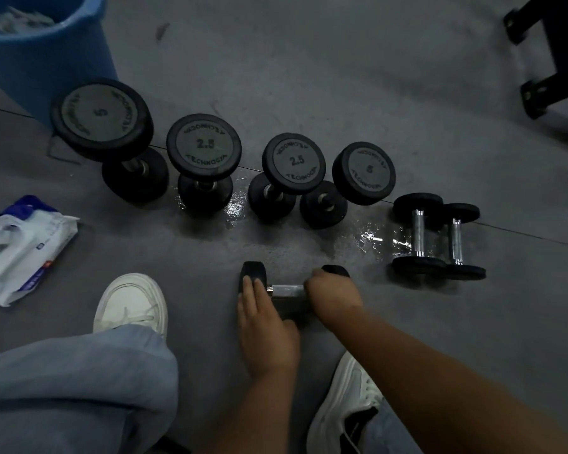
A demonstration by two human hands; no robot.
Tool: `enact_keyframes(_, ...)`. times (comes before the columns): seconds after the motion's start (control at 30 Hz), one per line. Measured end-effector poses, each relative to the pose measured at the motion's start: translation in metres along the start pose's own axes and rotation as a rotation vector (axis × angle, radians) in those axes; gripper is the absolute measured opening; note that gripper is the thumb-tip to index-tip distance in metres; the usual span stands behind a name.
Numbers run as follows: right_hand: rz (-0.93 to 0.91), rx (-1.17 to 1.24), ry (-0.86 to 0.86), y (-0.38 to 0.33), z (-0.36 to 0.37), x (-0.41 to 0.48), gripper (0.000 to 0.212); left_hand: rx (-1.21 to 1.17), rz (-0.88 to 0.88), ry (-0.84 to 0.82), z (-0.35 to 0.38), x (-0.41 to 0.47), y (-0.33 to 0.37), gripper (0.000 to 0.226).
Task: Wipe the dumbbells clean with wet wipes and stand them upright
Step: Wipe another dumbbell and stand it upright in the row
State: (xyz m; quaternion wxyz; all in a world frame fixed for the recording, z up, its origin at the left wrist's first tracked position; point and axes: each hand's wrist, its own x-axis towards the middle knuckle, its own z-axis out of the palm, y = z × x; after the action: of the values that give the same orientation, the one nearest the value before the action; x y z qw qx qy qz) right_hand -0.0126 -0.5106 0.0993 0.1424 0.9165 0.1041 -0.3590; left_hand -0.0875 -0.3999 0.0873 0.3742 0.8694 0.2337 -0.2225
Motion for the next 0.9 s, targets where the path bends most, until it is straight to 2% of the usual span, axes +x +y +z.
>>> enact_keyframes(0.07,0.029,0.04,0.074,0.001,0.002,-0.002,0.029,-0.15,-0.046,0.08,-0.003,0.008,-0.002,0.074)
enact_keyframes(0.13,0.037,0.049,0.016,0.001,0.007,-0.005,0.034,-0.333,-0.112,0.163,-0.007,0.02,-0.002,0.055)
enact_keyframes(0.2,0.069,0.123,-0.016,0.001,0.007,-0.008,0.032,-0.508,-0.26,0.175,-0.015,0.037,-0.002,0.04)
enact_keyframes(0.27,0.121,0.179,0.014,0.004,0.007,-0.008,0.032,-0.621,-0.347,0.131,-0.02,0.049,-0.005,0.035)
enact_keyframes(0.33,0.146,0.178,0.023,0.002,0.014,-0.01,0.039,-0.589,-0.338,0.095,-0.022,0.054,-0.004,0.035)
enact_keyframes(0.43,0.144,0.179,-0.057,-0.009,0.031,-0.011,0.051,-0.328,-0.233,0.083,-0.019,0.048,0.002,0.045)
enact_keyframes(0.53,0.197,0.241,-0.027,-0.008,0.036,-0.01,0.061,-0.021,-0.08,0.048,-0.009,0.027,0.006,0.071)
enact_keyframes(0.63,0.193,0.237,0.0,-0.006,0.045,-0.014,0.068,0.119,-0.03,-0.086,0.002,0.02,0.001,0.096)
enact_keyframes(0.73,0.173,0.285,-0.055,-0.005,0.041,-0.016,0.071,0.119,-0.056,-0.16,-0.001,0.026,0.001,0.098)
enact_keyframes(0.8,0.208,0.329,-0.011,-0.003,0.041,-0.013,0.067,0.047,-0.082,-0.156,-0.003,0.028,0.004,0.093)
enact_keyframes(0.9,0.182,0.204,-0.071,-0.014,0.046,-0.016,0.058,-0.127,-0.116,-0.106,-0.004,0.032,0.005,0.083)
